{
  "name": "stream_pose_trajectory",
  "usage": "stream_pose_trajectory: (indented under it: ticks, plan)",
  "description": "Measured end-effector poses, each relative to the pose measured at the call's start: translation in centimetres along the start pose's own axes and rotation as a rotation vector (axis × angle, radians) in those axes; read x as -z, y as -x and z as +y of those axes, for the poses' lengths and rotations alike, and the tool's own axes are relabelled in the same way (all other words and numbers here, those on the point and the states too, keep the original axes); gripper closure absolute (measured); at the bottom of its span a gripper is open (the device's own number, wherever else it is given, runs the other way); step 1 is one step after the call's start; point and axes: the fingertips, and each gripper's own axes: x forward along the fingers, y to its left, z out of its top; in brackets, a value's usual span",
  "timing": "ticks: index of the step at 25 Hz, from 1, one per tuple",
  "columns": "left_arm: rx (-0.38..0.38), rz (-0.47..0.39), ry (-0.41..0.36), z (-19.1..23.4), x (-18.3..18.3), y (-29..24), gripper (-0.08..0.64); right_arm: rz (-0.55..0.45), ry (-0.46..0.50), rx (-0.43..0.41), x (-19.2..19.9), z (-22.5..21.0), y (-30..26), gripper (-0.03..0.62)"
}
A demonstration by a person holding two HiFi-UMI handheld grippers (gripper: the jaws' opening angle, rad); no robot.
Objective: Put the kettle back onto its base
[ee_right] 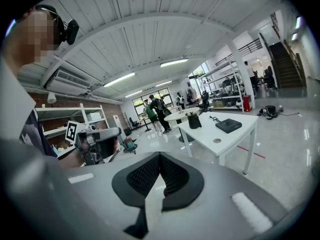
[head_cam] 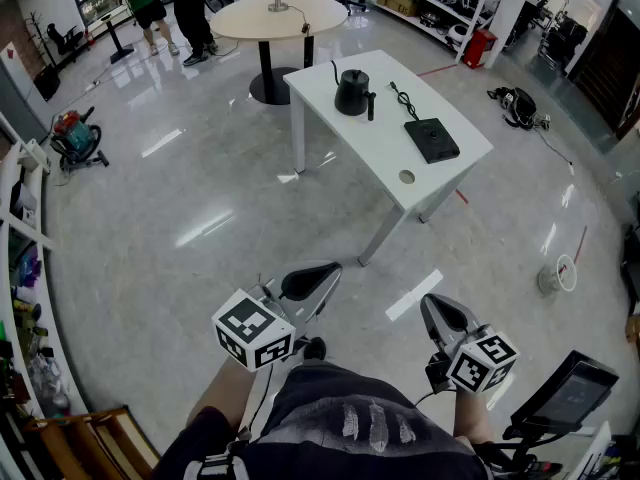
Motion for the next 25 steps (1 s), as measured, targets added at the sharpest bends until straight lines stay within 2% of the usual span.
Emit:
stream_pose_trajectory:
  ticks: [5,10,16,21,25]
  plan:
    - [-0.019,0.009,0.036,5.2,-0.6,0.5,0.560,0.038,0.079,0.017,-1.6,1.0,-5.1,0.592]
    - [-0.022,-0.003,0.029,7.7,-1.1,-1.3,0.560,0.066,0.055,0.034,-2.2,-1.3,-7.7,0.592]
    - [-0.039,0.002,0.027,8.7,-1.4,-3.6,0.560,0.044,0.061,0.023,-4.0,-3.4,-9.1,0.592]
    - [-0.071,0.012,-0.006,8.2,-2.5,-6.7,0.560,0.019,0.001,0.001,-4.4,-7.4,-9.1,0.592]
    - [-0.121,0.034,-0.037,8.0,-3.6,-12.3,0.560,-0.019,-0.015,-0.049,-6.4,-12.7,-9.2,0.592]
